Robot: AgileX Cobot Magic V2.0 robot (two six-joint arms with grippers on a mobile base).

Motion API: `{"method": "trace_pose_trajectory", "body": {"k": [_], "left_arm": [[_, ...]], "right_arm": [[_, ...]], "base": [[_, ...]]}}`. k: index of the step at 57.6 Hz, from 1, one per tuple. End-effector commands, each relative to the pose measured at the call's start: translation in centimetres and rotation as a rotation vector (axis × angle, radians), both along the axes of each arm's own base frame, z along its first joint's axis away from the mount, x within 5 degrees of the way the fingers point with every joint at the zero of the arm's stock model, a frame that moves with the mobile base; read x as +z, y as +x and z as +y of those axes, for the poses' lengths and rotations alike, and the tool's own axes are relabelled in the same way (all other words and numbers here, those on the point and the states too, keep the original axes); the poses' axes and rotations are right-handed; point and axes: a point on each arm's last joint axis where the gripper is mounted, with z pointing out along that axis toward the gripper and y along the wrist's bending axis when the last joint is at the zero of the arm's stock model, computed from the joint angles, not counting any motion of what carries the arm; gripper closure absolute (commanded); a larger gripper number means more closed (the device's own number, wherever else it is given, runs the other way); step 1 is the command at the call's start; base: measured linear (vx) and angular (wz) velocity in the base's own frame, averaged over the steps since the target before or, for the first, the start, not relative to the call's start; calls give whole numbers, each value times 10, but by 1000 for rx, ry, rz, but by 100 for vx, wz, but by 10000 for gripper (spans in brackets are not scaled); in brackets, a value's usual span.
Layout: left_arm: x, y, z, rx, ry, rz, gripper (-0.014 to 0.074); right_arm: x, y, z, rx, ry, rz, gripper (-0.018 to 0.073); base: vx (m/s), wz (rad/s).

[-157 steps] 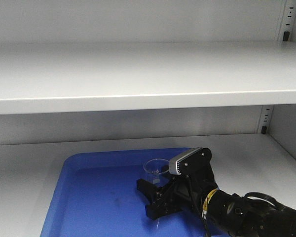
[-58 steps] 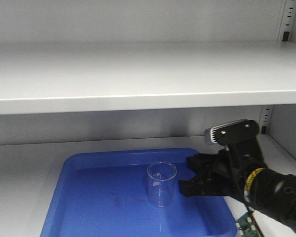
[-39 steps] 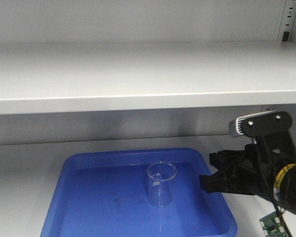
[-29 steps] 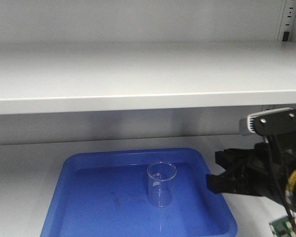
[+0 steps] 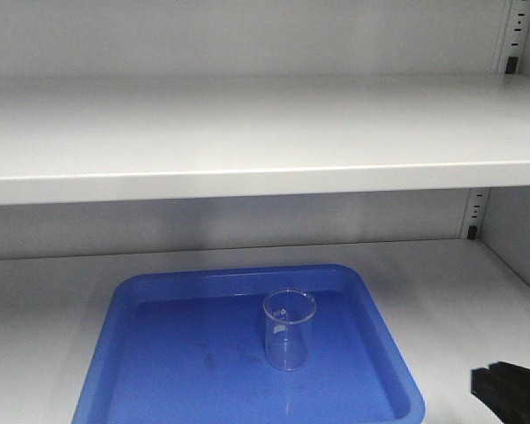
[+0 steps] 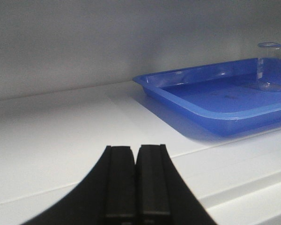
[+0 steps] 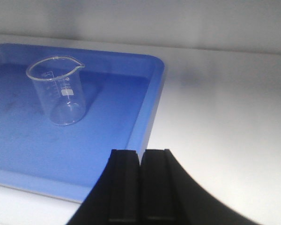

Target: Pick beaker and place in left cabinet

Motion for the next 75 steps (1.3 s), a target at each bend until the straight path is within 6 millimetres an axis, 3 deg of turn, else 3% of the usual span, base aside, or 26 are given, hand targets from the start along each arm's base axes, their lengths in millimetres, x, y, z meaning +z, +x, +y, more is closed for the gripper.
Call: {"method": "trace_pose_trajectory", "body": {"k": [1,26,33,44,51,60,75], "left_arm": [[3,-1,0,-2,-33,-81,595],[3,-1,0,-2,-33,-81,595],[3,-1,0,-2,-33,-81,595],[3,-1,0,-2,-33,-81,595],[3,-1,0,-2,-33,-81,595],[3,-1,0,-2,-33,-81,595],[3,-1,0,-2,-33,-80,595]], "right_arm": [[14,-10,-3,27,45,-106,566],[16,-19,-7,23,59,-132,566],[15,-19,-5,14,192,-76,566],[12,-31,-8,41,209,-119,566],[-7,-53,-16,64,252,-209,566],[-56,-73,-33,-46,353,-195,566],[-103,-93,-47,-143,268,-341,566]], "base": [[0,0],[0,0],[0,0],[0,0],[0,0],[0,0],[0,0]]}}
